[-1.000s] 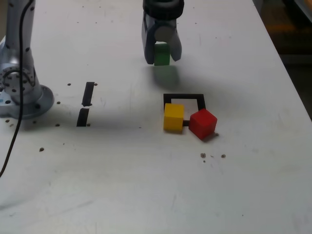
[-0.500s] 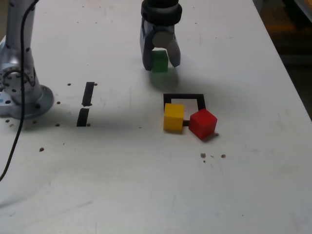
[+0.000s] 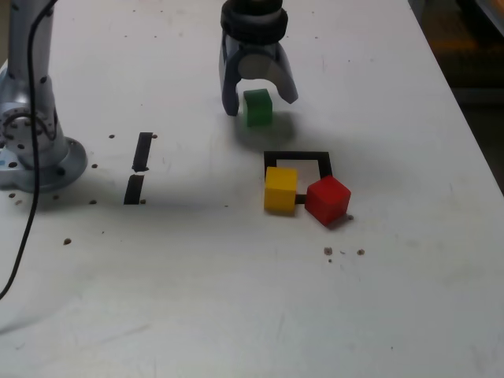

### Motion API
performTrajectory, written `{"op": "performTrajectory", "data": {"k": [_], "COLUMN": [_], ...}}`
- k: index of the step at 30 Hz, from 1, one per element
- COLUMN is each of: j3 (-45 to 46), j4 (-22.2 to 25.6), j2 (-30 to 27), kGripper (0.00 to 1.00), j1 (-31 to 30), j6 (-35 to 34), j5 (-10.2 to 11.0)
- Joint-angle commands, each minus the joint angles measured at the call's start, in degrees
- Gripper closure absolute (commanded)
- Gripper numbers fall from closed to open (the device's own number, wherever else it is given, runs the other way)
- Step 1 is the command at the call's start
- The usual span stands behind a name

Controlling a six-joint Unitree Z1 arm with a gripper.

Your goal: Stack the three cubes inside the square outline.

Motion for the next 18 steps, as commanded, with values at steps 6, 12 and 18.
{"op": "performTrajectory", "data": {"k": [6,12,18], "j3": [-3.8,-4.66,-3.97], "j4": [5.27,6.17,5.05], "j2": [-3.73,-4.47,-3.6], "kGripper": [0.17,0.17,0.17], "j1": [-6.06,-9.84,-11.14], "j6": [-3.22,-4.97,-5.54], "j5": [2.75,3.57,3.32]}}
